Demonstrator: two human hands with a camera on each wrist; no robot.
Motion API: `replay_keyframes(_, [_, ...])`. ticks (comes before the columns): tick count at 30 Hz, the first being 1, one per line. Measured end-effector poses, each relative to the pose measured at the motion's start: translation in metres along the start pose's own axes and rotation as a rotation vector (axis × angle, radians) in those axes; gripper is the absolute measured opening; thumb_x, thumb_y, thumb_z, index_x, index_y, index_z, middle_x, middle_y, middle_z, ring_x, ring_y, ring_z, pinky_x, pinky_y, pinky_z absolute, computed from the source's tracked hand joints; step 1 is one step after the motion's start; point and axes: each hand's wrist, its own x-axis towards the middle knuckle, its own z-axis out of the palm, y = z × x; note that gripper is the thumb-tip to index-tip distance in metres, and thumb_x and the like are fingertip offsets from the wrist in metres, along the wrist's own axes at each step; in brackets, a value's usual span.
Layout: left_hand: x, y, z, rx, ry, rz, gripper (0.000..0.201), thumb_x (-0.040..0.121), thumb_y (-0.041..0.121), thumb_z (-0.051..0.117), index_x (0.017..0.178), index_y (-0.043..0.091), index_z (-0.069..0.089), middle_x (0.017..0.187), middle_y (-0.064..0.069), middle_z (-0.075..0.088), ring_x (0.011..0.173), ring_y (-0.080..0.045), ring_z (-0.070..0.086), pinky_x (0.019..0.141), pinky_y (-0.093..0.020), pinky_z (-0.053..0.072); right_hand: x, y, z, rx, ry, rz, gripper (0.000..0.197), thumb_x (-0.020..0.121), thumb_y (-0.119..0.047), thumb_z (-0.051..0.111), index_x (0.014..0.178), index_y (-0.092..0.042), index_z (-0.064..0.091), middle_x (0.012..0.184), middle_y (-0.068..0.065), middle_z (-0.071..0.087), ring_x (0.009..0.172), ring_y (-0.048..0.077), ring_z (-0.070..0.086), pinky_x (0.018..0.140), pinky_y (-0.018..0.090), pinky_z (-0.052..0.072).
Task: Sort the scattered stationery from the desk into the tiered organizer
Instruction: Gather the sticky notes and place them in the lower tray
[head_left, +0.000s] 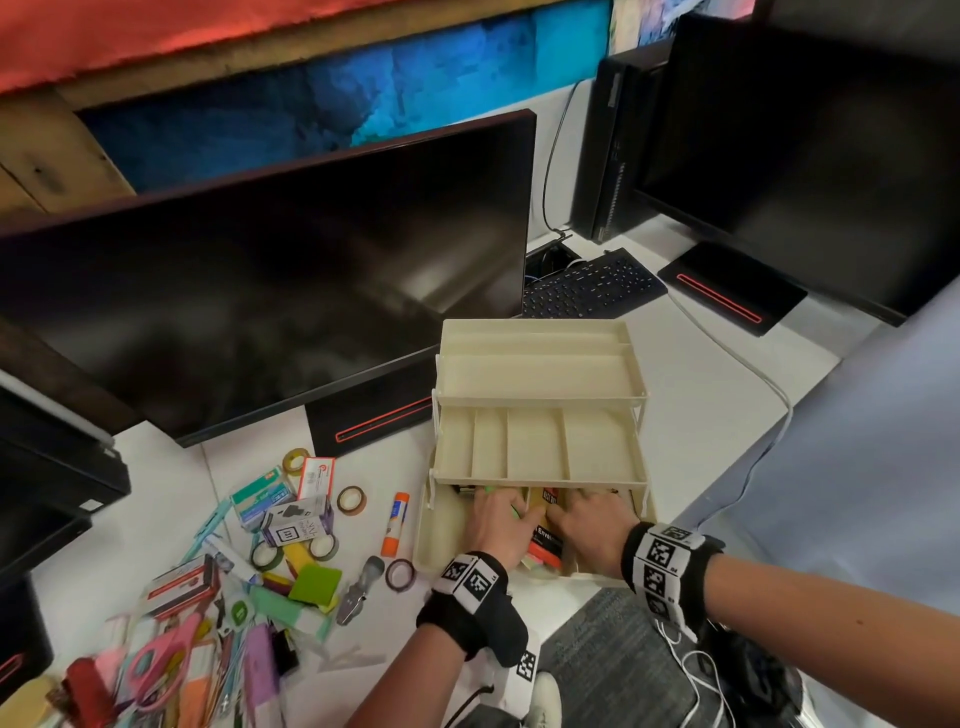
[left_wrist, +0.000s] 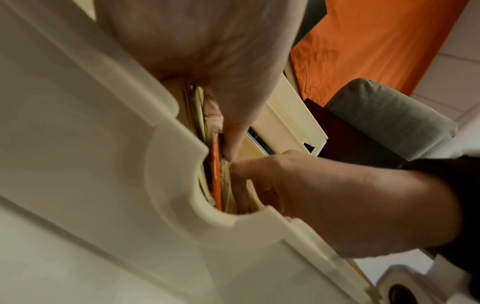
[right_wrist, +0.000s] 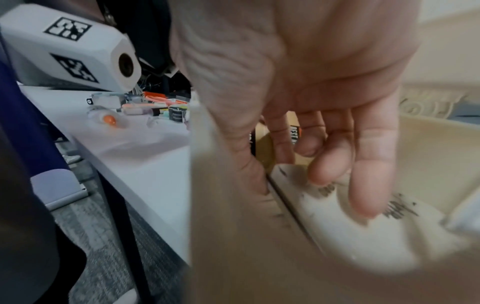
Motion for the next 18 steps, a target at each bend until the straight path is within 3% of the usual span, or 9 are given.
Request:
replay_keyframes(3, [0.002,0.002,0.005,-0.006,-0.017,0.004,0.022,0.090,0.042,0.055,0.074,0.027,0.051,0.123,-0.005,0.050,0.112,-0.024,0.053,0.077,-0.021,0.035,-0.005,0.003,-0.004,0.072,0.059,0.023,0.046,0.087,-0.039,0.057,0.123,-0.014,0.041,0.112,0.012,0.059,0.098,0.029,0.060,0.074,0.036,0.046])
replay_keyframes(5, [0.005,0.005,0.011,-0.008,-0.073,0.011,0.020,0.095,0.037,0.047,0.083,0.022,0.056,0.124,-0.008,0.051,0.111,-0.024,0.051,0.084,-0.025,0.039,-0.010,0.005,-0.005,0.108,0.097,0.042,0.049,0.085,-0.045,0.057,0.121,-0.014,0.044,0.110,0.010,0.060,0.096,0.029,0.061,0.073,0.034,0.043])
replay_keyframes(7, [0.006,0.011,0.014,-0.046,-0.138,-0.005,0.027,0.098,0.029,0.037,0.098,0.014,0.060,0.126,-0.012,0.049,0.113,-0.025,0.048,0.091,-0.028,0.037,-0.014,0.006,-0.004,0.126,0.123,0.062,0.045,0.086,-0.040,0.055,0.121,-0.015,0.044,0.111,0.010,0.060,0.097,0.029,0.061,0.074,0.034,0.042])
replay_keyframes(10, [0.005,0.019,0.013,-0.169,-0.201,-0.048,0.037,0.101,0.016,0.026,0.121,0.000,0.053,0.132,-0.020,0.047,0.125,-0.027,0.041,0.101,-0.029,0.029,-0.019,0.007,-0.003,0.166,0.147,0.075,0.038,0.089,-0.033,0.052,0.121,-0.015,0.044,0.111,0.009,0.059,0.096,0.029,0.061,0.075,0.034,0.042])
replay_keyframes(13, [0.007,0.021,0.010,-0.197,-0.271,-0.118,0.038,0.103,0.014,0.019,0.119,-0.002,0.050,0.130,-0.022,0.047,0.125,-0.031,0.043,0.106,-0.034,0.028,-0.021,0.007,-0.002,0.193,0.150,0.085,0.036,0.088,-0.031,0.054,0.119,-0.016,0.044,0.110,0.007,0.058,0.095,0.027,0.061,0.075,0.033,0.044])
replay_keyframes(16, [0.013,0.016,0.009,-0.182,-0.284,-0.139,0.040,0.103,0.024,0.022,0.125,0.000,0.044,0.119,-0.020,0.048,0.109,-0.029,0.051,0.092,-0.037,0.042,-0.023,0.009,-0.003,0.211,0.154,0.082,0.035,0.088,-0.030,0.054,0.119,-0.015,0.044,0.111,0.007,0.058,0.096,0.026,0.060,0.077,0.033,0.044])
replay_keyframes(18, [0.016,0.013,0.012,-0.150,-0.276,-0.073,0.038,0.103,0.021,0.025,0.113,0.001,0.055,0.106,-0.019,0.054,0.098,-0.026,0.052,0.085,-0.034,0.041,-0.024,0.009,-0.004,0.217,0.160,0.076,0.036,0.088,-0.032,0.053,0.119,-0.015,0.044,0.112,0.007,0.057,0.097,0.026,0.060,0.078,0.033,0.044])
